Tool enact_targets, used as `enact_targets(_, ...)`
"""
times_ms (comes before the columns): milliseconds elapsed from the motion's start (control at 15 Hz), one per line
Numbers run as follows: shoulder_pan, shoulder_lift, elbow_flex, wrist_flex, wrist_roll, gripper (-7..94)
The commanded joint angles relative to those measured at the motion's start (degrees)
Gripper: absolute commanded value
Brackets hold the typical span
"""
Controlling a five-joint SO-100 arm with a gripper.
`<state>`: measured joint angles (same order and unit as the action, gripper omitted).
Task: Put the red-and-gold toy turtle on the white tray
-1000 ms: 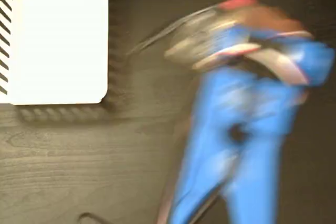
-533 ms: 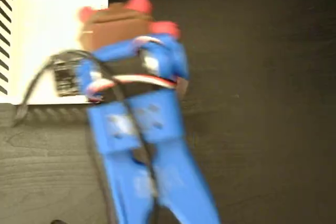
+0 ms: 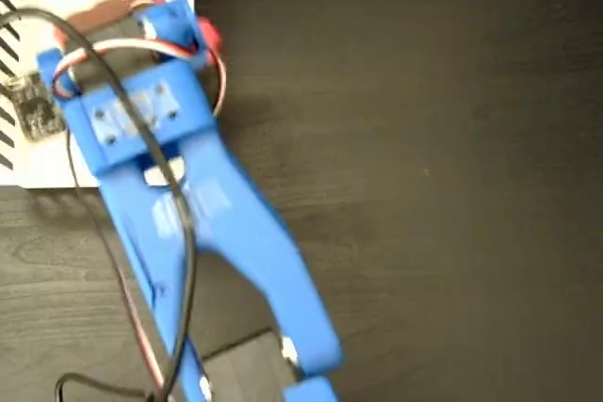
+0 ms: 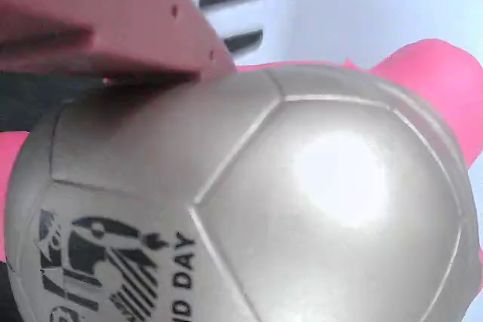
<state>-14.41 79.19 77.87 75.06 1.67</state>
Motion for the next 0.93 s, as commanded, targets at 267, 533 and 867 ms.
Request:
enact_targets(267, -4.3, -2.7, -6.8, -4.4, 0.0, 0)
enact_targets(533, -7.1, -2.4, -4.0, -3.7, 2.0, 20)
enact_targets(867, -7.7, 2.7, 3.3, -7.4, 9.0, 48)
